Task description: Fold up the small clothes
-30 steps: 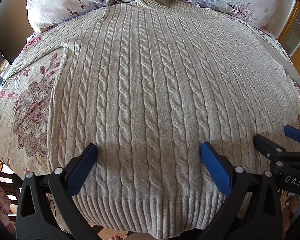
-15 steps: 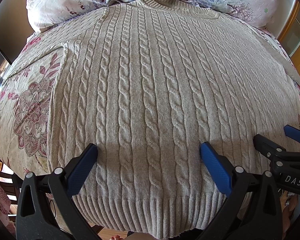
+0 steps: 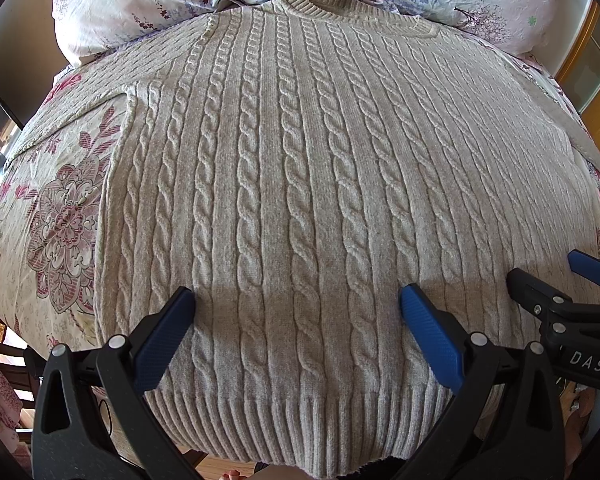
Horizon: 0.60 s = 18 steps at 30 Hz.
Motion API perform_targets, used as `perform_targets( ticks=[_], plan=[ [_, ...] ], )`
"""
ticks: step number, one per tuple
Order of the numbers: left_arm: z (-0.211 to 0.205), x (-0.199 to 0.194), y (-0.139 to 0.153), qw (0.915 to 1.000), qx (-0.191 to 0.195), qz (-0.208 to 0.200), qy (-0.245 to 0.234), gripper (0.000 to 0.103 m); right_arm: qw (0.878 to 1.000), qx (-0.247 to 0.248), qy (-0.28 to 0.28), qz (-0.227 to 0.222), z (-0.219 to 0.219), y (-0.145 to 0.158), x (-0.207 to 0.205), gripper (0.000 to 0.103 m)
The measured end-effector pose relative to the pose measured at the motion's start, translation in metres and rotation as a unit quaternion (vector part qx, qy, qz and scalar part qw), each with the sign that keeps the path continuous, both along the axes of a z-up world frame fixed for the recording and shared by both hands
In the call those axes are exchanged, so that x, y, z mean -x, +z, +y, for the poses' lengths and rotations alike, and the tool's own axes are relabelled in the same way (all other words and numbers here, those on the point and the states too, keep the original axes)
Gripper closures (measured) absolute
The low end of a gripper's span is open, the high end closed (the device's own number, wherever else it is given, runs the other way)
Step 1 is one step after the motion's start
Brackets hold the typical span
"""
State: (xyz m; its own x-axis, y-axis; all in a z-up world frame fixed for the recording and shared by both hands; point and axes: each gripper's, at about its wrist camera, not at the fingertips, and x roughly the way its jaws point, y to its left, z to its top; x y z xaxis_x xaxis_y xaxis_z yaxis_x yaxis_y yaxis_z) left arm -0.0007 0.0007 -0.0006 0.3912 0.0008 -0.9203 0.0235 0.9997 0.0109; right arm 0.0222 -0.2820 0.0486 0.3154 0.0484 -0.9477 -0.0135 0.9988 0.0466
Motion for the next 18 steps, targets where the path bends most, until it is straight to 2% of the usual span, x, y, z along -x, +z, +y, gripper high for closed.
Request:
perform_targets(
  ticks=[18],
  plan=[
    [-0.0011,0.0,-0.0002,1.0,0.0,0.001,0.0,0.002,1.0,0.0,0.002,-0.002,0.0009,-0.0003,-0.0016,0.001]
  ],
)
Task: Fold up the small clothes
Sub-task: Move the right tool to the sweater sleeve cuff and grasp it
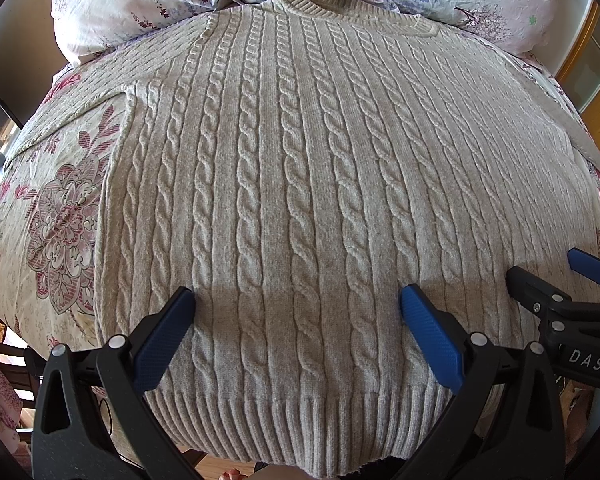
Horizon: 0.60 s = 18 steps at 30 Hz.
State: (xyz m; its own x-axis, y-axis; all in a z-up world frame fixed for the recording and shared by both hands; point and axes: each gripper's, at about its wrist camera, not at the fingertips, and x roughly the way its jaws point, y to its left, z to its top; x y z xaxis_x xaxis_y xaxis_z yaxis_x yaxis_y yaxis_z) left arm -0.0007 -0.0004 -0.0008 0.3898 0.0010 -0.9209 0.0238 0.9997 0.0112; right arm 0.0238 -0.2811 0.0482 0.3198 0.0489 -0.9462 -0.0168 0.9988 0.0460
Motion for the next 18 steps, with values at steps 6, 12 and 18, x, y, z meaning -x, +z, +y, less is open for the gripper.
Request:
perform_targets(
  ticks=[6,12,18],
  plan=[
    [-0.001,0.0,0.0,1.0,-0.001,0.0,0.0,0.002,1.0,0.0,0.0,-0.001,0.001,-0.001,0.0,0.001],
    [-0.003,-0.003,-0.002,1.0,0.001,0.0,0.0,0.002,1.0,-0.002,0.003,0.0,0.001,-0.001,-0.004,0.001],
    [0.0,-0.009,0.001,1.0,0.005,-0.004,0.007,0.002,0.999,-0.046,0.004,-0.015,-0.006,0.003,-0.009,0.001]
  ],
)
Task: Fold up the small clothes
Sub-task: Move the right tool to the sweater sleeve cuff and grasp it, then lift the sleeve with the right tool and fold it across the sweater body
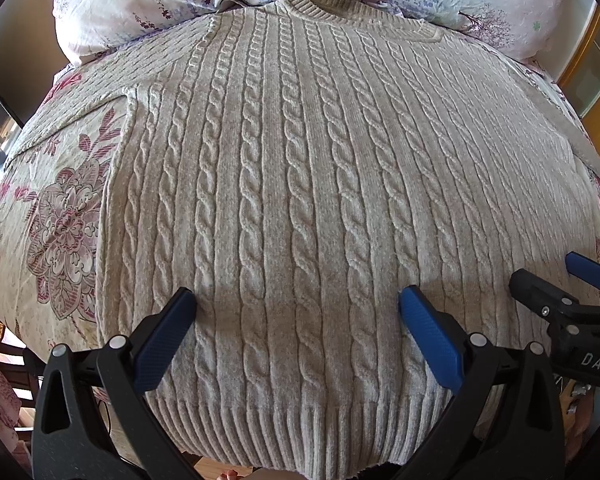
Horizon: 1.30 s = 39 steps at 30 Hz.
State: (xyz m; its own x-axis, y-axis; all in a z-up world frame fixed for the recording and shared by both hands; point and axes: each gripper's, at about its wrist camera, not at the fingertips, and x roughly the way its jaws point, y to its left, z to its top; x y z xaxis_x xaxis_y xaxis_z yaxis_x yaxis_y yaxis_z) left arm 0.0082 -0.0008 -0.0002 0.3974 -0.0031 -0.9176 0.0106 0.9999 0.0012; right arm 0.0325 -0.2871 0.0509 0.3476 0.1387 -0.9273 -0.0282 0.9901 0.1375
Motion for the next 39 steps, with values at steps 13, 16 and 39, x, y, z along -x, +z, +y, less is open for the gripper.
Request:
perform_targets(
  ticks=[13,16,39],
  plan=[
    [0.004,-0.025,0.012,0.999,0.026,-0.028,0.022,0.002,0.931,-0.255,-0.248,-0.084,-0.199,0.014,-0.034,0.001],
    [0.003,-0.033,0.012,0.9987,0.037,-0.027,0.024,0.002,0.897,-0.287,-0.326,-0.081,-0.253,0.006,-0.04,0.013],
    [0.009,-0.067,0.009,0.9955,0.074,-0.021,0.056,0.002,0.81,-0.328,-0.476,-0.096,-0.35,-0.033,-0.055,0.062]
  ],
)
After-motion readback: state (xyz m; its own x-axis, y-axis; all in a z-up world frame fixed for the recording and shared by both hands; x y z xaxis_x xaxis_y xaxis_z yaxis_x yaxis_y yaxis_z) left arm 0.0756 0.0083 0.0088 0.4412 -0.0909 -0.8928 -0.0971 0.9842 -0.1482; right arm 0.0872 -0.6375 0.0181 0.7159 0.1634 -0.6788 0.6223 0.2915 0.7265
